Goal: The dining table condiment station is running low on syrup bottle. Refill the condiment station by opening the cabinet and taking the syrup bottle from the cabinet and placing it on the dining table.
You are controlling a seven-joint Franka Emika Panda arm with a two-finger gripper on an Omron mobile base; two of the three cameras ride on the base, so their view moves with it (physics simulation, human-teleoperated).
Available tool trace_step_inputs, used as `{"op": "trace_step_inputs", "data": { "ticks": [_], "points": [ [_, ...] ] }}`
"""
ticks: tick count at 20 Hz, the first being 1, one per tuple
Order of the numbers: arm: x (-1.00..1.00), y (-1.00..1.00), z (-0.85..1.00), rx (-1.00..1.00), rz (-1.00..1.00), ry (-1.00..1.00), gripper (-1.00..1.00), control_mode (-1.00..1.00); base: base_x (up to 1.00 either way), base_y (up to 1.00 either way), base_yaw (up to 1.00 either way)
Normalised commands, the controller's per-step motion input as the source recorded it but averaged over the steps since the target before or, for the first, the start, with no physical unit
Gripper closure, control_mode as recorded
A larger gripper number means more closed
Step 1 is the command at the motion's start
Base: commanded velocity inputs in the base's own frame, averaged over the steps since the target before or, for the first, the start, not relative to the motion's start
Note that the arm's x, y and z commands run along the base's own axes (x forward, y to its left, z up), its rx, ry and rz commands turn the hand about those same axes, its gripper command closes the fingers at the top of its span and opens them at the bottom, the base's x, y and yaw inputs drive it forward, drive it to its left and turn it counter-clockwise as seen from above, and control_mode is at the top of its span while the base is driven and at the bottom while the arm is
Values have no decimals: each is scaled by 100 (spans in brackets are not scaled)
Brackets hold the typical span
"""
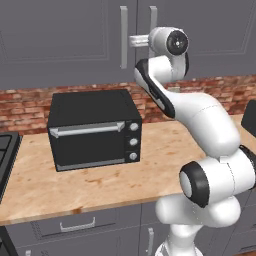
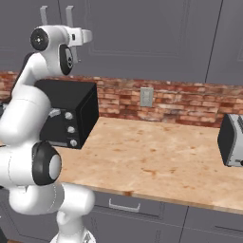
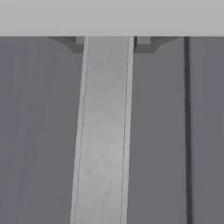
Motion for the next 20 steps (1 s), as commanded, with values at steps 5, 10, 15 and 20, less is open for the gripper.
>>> {"op": "trace_step_inputs", "data": {
  "ticks": [5,10,15,20],
  "points": [
    [-73,8,10,-3,6,0,100,-100,0,0,0],
    [-100,-5,33,0,0,1,100,-100,0,0,0],
    [-100,-40,50,0,-1,1,100,-100,0,0,0],
    [-100,-48,52,0,-4,1,100,-100,0,0,0]
  ]
}}
